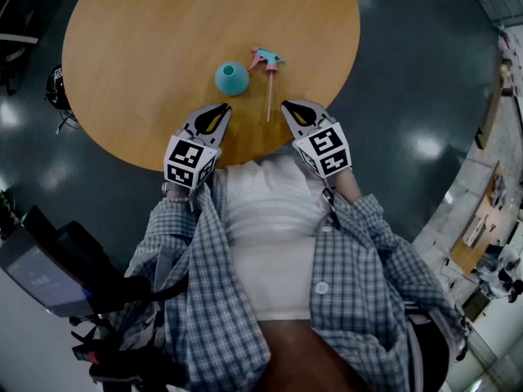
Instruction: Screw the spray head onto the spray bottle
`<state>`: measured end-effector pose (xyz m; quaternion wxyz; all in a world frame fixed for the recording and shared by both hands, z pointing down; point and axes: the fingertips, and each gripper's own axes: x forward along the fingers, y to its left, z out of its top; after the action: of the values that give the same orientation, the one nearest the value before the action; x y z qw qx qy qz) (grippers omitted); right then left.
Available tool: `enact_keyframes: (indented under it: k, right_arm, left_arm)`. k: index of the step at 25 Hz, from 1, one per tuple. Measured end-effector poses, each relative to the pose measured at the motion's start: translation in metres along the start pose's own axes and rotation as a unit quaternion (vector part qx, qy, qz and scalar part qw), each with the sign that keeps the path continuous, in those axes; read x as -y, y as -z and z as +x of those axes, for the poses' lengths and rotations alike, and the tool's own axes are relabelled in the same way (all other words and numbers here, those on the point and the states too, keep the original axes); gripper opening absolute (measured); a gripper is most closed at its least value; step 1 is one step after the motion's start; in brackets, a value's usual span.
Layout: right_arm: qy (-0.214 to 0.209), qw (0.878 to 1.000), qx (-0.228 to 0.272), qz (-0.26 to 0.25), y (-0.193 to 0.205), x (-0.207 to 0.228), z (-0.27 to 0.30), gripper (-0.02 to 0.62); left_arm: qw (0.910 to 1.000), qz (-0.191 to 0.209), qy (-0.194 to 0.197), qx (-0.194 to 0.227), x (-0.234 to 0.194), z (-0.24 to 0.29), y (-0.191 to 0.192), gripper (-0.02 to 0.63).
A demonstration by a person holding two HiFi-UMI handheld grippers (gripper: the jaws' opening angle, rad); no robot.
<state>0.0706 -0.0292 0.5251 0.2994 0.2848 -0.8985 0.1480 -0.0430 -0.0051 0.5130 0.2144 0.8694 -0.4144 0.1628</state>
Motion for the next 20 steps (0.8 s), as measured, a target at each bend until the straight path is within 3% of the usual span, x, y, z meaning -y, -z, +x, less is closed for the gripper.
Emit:
enact_keyframes:
  k: [8, 11, 13, 20]
  right_arm:
    - [0.001, 1.000, -0.005, -0.002, 0.001, -0.002, -0.004, -0.006]
    - [0.004, 1.000, -0.008, 0.000, 0.003, -0.004, -0.009, -0.006]
    - [0.006, 1.000, -0.009, 0.002, 0.005, -0.004, -0.013, -0.006]
    - [0.010, 1.000, -0.021, 0.004, 0.011, -0.006, -0.028, -0.006]
  left_arm:
    - [0.9998, 0.016, -0.006, -0.011, -0.006, 0.007, 0.003, 0.234]
    - [0.9994, 0.026, -0.020, -0.011, -0.012, 0.012, 0.003, 0.353]
    - [0.9993, 0.026, -0.027, -0.009, -0.016, 0.015, 0.001, 0.382]
    - [0.9991, 0.028, -0.033, 0.003, -0.020, 0.032, -0.014, 0.383]
